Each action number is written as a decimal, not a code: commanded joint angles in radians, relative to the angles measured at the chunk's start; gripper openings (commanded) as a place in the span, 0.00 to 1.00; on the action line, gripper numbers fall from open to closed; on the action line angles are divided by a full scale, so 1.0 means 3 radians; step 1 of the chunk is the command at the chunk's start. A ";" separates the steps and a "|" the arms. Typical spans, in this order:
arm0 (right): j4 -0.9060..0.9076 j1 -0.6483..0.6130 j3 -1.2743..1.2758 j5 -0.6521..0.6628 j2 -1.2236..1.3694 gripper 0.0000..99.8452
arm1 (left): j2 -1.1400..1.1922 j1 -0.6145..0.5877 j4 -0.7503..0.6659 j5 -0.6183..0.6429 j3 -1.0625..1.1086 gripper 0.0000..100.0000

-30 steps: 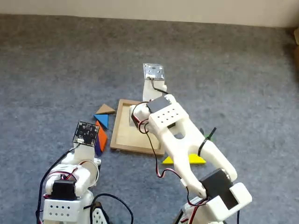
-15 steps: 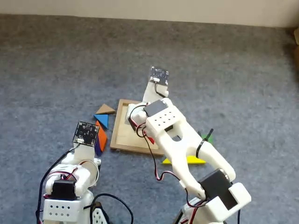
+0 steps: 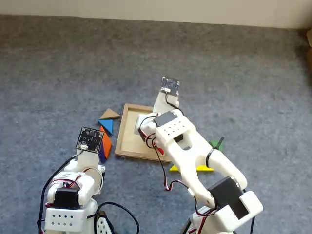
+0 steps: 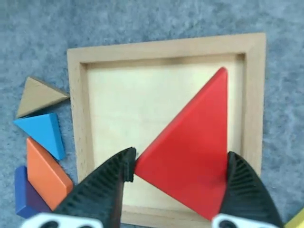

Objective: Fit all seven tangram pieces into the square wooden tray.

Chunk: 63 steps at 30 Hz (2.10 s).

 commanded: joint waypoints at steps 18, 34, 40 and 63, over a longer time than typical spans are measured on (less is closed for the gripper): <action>-0.0059 0.0156 0.0110 0.0159 -0.0028 0.22 | -0.0125 -0.0049 0.0015 -0.0020 0.0064 0.01; -0.0059 0.0156 0.0090 0.0297 -0.0033 0.33 | -0.0125 -0.0049 0.0015 -0.0020 0.0064 0.01; 0.0028 0.0156 0.0079 0.0302 -0.0069 0.33 | -0.0125 -0.0049 0.0015 -0.0020 0.0064 0.01; -0.0315 0.0228 0.0141 0.1054 0.0248 0.03 | -0.0125 -0.0049 0.0015 -0.0020 0.0064 0.01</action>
